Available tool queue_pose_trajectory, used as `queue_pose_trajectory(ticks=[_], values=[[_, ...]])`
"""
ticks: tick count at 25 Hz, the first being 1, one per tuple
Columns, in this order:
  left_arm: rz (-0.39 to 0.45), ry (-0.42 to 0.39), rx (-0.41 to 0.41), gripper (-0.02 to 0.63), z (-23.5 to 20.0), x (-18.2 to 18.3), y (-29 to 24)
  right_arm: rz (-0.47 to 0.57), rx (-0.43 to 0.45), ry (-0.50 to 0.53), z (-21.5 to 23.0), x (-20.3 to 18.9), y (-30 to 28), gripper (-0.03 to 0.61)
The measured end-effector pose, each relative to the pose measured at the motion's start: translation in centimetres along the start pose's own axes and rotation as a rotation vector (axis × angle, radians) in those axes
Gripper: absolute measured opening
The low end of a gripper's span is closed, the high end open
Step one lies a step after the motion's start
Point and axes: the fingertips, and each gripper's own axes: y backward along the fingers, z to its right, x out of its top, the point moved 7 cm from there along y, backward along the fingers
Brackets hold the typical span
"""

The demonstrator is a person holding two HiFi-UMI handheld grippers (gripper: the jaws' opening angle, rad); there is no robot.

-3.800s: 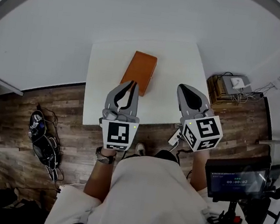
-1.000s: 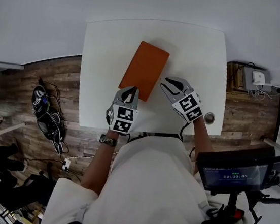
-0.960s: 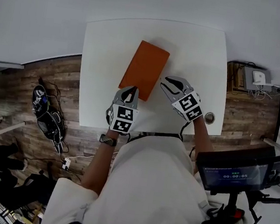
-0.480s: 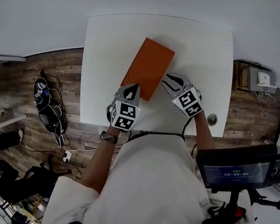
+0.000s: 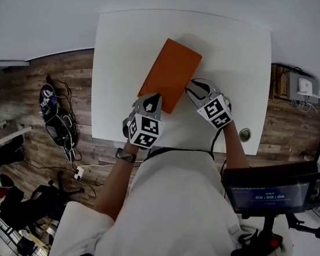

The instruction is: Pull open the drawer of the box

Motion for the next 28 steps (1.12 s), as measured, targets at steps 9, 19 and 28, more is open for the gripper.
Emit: queue_pose_trajectory(ticks=[9, 19, 28], values=[[0.002, -0.013, 0.001, 0.006, 0.8, 0.2, 0.5, -0.016, 0.019, 0.030, -0.4, -1.1, 0.4, 0.135], [0.005, -0.006, -0.003, 0.006, 1.0, 0.3, 0.7, -0.035, 0.027, 0.071, -0.5, -1.2, 0.1, 0.077], [0.003, 0.000, 0.000, 0.006, 0.7, 0.2, 0.6, -0.028, 0.029, 0.063, -0.4, -1.3, -0.3, 0.071]])
